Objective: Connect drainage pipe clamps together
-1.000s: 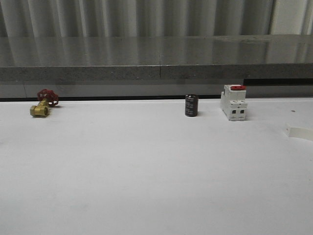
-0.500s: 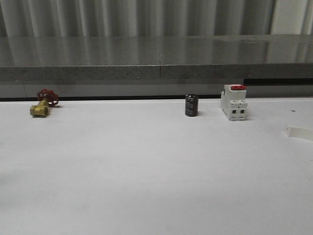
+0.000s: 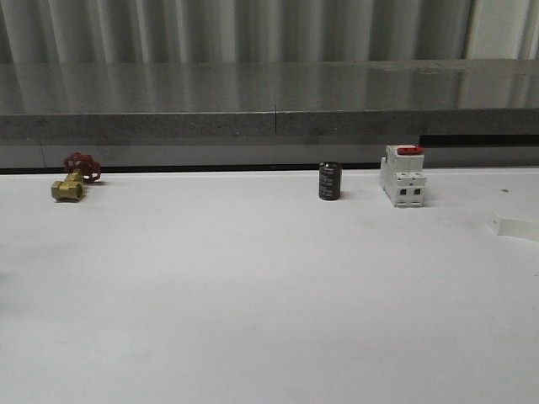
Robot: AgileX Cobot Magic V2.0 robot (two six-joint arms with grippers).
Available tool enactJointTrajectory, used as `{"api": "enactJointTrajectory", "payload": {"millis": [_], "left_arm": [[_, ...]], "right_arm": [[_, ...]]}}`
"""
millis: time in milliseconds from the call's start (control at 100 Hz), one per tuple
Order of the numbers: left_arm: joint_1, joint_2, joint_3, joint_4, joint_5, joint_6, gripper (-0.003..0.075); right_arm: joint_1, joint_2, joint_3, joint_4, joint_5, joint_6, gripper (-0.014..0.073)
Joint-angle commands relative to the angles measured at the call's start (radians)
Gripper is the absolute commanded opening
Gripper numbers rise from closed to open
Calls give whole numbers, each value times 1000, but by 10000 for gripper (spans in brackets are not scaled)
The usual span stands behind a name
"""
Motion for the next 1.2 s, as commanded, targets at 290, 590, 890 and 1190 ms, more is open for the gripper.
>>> {"api": "enactJointTrajectory", "payload": {"millis": [290, 590, 890, 1190], "left_arm": [[4, -33, -29, -9, -1, -12, 181], [-34, -78, -38, -12, -24, -12, -21], [-244, -93, -159, -75, 8, -17, -21], [-431, 26, -300, -152, 23, -92, -20]], "right_arm": [[-6, -19, -15, -11, -74, -4, -67], [-6, -19, -15, -11, -74, -4, -67], [-6, -19, -15, -11, -74, -4, -67], [-6, -19, -15, -11, -74, -4, -67]]}}
